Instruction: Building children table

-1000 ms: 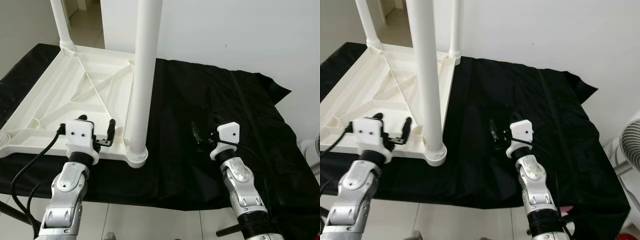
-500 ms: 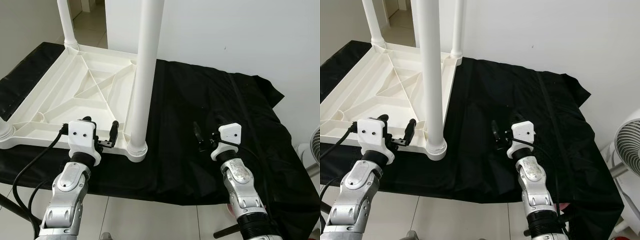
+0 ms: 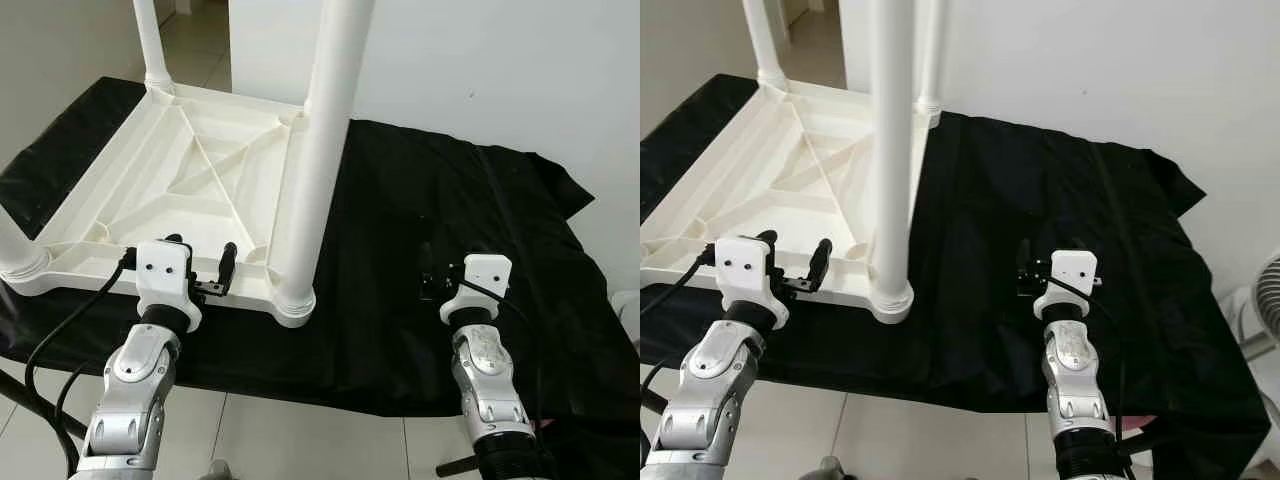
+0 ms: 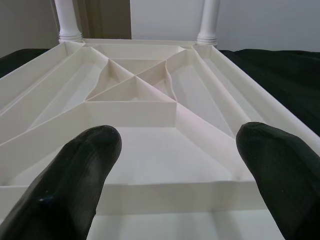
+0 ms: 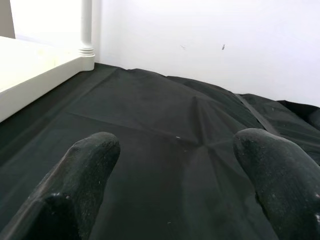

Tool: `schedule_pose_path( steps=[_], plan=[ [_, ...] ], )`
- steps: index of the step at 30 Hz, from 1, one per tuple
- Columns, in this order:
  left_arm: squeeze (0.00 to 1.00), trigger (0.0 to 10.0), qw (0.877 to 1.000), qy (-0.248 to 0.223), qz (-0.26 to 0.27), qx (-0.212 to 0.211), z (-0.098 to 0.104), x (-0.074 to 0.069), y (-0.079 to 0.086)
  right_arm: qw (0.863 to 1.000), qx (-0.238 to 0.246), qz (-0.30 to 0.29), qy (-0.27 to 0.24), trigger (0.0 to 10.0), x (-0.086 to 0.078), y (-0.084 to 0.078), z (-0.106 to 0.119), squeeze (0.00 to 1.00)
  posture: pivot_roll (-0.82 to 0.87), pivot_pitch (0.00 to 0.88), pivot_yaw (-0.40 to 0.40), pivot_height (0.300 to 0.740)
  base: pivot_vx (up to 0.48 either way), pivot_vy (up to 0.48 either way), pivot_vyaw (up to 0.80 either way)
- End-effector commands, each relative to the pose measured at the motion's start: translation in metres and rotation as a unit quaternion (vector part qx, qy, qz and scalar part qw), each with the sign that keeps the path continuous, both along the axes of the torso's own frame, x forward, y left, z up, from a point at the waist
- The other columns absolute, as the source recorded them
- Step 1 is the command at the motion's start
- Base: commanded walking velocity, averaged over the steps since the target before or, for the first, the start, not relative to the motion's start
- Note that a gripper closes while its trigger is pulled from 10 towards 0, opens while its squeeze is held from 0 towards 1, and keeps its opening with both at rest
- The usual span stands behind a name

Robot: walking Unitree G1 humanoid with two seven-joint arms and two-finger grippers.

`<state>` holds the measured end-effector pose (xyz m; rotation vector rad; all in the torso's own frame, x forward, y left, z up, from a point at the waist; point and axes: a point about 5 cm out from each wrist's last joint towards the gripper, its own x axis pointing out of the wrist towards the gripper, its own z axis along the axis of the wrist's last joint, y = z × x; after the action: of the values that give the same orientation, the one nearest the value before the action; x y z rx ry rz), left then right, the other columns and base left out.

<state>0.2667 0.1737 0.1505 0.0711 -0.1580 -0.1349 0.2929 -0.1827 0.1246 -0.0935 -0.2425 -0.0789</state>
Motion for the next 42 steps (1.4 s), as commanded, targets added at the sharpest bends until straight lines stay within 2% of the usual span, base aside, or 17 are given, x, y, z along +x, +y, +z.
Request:
schedule_pose_path(
  steps=[1, 21, 36, 42],
  plan=[
    [0.0, 10.0, 1.0, 0.012, -0.003, -0.001, -0.0047, 0.0, -0.0015, 1.0, -0.001, -0.01, 0.006, 10.0, -0.0012, -0.0025, -0.0036, 0.0, 0.05, 0.055, -0.096, 0.74, 0.0, 0.36, 0.0],
    [0.0, 10.0, 1.0, 0.015, -0.001, 0.0, -0.0046, 0.0015, 0.0, 1.0, -0.005, -0.014, 0.007, 10.0, 0.0, -0.0007, -0.0048, 0.0, 0.05, 0.05, -0.094, 0.74, 0.0, 0.018, 0.0],
    [0.0, 10.0, 1.0, 0.017, -0.003, 0.004, -0.0052, 0.0015, -0.0011, 1.0, -0.006, -0.015, 0.007, 10.0, 0.0005, 0.0003, -0.0047, 0.0, 0.05, 0.051, -0.095, 0.74, 0.0, 0.457, 0.0],
    [0.0, 10.0, 1.0, 0.007, -0.005, 0.014, -0.0022, 0.0018, -0.0028, 1.0, -0.007, -0.016, 0.008, 10.0, 0.0003, -0.0001, -0.0059, 0.0, 0.05, 0.048, -0.094, 0.74, 0.0, 0.0, 0.0]
  ],
)
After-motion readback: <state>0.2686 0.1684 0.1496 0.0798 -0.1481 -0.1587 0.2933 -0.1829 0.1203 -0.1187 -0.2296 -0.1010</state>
